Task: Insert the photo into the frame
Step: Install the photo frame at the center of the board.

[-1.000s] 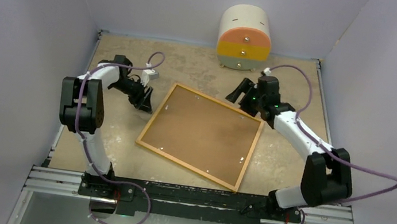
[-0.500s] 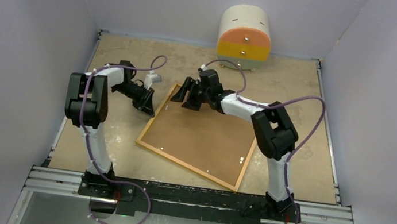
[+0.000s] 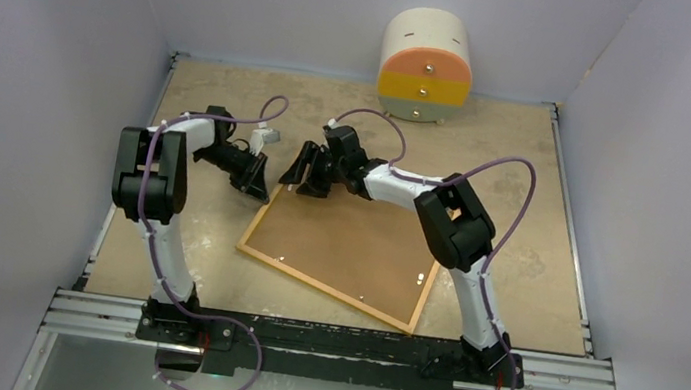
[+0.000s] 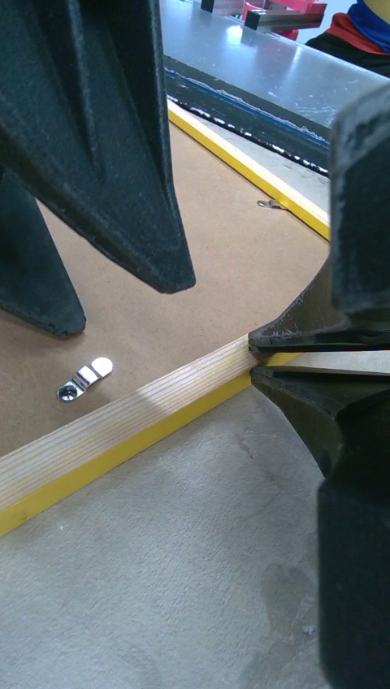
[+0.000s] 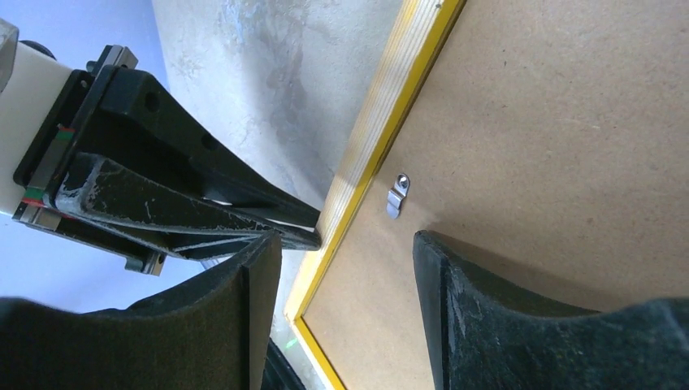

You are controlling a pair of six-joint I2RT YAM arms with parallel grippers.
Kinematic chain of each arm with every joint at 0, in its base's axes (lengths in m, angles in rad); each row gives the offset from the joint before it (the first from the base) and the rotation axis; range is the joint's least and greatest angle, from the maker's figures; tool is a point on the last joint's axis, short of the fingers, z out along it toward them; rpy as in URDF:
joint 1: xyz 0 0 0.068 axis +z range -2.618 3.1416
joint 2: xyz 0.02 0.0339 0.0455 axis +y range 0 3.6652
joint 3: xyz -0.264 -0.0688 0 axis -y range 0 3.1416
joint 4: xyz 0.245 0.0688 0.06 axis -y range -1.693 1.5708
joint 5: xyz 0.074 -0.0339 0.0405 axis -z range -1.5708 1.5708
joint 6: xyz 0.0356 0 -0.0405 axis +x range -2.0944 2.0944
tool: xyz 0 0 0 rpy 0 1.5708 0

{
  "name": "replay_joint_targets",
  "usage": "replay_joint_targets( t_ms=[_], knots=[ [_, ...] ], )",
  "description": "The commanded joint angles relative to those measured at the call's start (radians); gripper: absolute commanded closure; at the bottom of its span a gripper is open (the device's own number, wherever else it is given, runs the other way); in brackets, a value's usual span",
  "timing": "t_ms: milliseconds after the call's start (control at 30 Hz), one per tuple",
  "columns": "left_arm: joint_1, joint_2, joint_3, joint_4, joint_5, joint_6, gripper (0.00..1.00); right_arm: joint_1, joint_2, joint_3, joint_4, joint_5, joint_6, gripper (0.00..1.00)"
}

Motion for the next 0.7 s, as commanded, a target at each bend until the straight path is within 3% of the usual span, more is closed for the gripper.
replay_joint_targets(
  t_ms=[0, 667],
  knots=[
    [-0.011, 0.002, -0.033, 0.060, -0.060, 0.029, 0.91, 0.001, 0.013, 0.043, -0.003, 0.010, 0.010, 0.38],
    [-0.013, -0.015, -0.049, 0.069, -0.077, 0.037, 0.93, 0.006, 0.069, 0.075, 0.045, -0.030, 0.048, 0.44]
  ],
)
